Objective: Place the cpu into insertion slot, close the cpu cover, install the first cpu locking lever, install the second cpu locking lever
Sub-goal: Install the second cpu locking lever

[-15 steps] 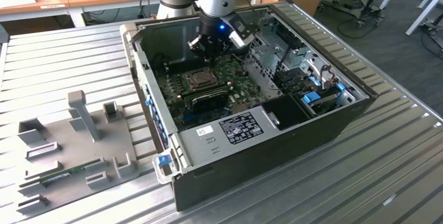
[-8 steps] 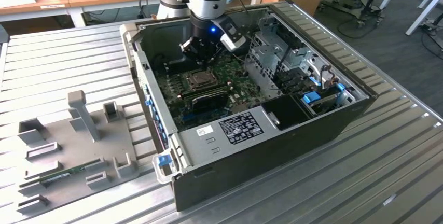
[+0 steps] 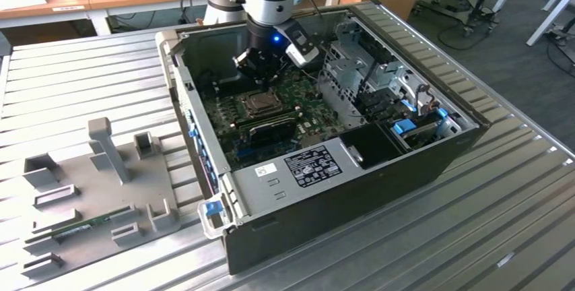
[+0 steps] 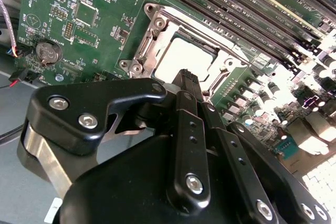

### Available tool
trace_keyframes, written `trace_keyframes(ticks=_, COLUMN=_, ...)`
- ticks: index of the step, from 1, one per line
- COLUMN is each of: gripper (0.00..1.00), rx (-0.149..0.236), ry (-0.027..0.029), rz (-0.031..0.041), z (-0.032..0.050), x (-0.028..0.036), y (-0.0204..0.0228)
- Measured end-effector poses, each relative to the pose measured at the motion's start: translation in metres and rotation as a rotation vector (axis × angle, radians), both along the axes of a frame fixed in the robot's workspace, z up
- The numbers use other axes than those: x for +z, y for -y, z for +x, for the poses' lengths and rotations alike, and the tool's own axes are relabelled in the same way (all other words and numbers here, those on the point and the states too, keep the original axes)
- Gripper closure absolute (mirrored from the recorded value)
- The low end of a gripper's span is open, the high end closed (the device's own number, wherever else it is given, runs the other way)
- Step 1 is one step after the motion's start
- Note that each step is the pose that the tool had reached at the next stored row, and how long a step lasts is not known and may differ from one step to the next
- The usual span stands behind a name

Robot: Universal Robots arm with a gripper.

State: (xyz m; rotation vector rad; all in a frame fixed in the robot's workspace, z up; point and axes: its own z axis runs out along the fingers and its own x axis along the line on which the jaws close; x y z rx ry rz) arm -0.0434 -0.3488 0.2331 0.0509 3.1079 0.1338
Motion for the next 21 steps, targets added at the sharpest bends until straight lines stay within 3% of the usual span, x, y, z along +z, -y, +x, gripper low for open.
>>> trace_keyframes(ticks=6, gripper=0.9, rx=0.0, ry=-0.0001, rz=-0.0001, z=-0.0001, x=0.001, y=0.0001)
trace_keyframes(ticks=13, gripper=0.9, rx=0.0, ry=-0.0029, rz=0.0001, z=-0.0001, x=0.0112, y=0.0015)
trace_keyframes(ticks=21, gripper=0.9, rx=0.0, ry=-0.0031, rz=-0.002, z=-0.0001, x=0.0121, y=0.0183)
